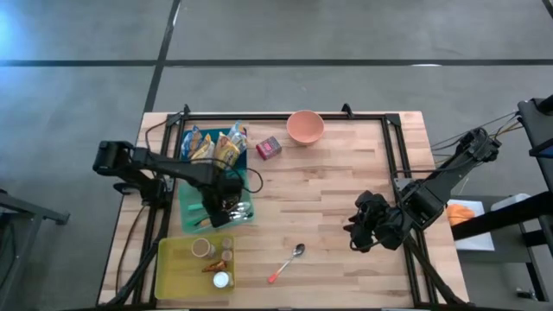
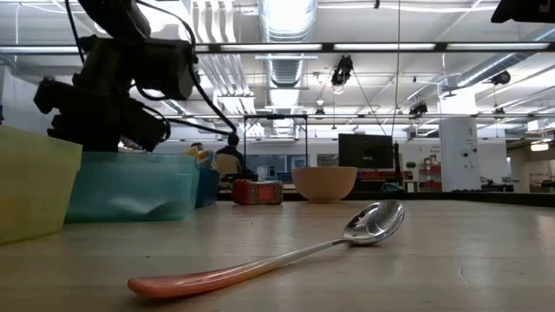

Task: Pick & Place Food Item
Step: Put the green spoon into the light blue bin, then put the orange spoon into the light blue bin

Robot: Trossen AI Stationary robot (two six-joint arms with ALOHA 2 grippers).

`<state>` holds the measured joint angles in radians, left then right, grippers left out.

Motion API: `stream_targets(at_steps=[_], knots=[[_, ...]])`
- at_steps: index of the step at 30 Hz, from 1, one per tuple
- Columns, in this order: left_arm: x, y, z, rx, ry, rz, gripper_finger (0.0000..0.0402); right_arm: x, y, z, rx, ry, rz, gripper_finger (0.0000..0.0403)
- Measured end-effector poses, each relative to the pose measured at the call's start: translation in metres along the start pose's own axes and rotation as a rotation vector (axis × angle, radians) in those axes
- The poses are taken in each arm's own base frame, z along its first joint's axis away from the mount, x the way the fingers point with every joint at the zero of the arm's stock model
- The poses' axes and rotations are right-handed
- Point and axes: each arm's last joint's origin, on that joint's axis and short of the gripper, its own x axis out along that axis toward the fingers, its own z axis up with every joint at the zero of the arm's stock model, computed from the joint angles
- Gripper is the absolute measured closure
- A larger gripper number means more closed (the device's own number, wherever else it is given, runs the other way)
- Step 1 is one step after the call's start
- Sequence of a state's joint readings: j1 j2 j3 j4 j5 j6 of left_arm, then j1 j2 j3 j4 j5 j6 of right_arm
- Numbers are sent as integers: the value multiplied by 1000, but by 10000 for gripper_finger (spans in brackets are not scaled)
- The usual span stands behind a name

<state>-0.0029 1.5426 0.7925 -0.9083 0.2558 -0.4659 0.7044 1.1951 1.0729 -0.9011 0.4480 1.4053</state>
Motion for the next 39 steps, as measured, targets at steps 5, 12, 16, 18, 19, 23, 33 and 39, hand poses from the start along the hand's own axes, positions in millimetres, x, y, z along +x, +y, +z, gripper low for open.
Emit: stream_targets(at_steps=[5,12,16,18,19,23,33,39], knots=[[3,0,2,18,10,6,399,0,0,0,4,1,1,233],[3,0,2,49,3,11,398,0,0,0,3,3,2,233],[3,0,2,49,2,14,384,0,0,0,-1,3,2,233],[3,0,2,28,-3,25,368,0,0,0,-3,3,2,233],[3,1,3,8,-7,32,358,0,0,0,-5,3,2,233],[3,1,3,-68,-13,46,318,0,0,0,-12,3,2,233],[-10,-4,7,-146,-23,49,218,0,0,0,-28,4,2,233],[-49,-14,11,-299,-54,130,175,0,0,0,-36,5,2,233]])
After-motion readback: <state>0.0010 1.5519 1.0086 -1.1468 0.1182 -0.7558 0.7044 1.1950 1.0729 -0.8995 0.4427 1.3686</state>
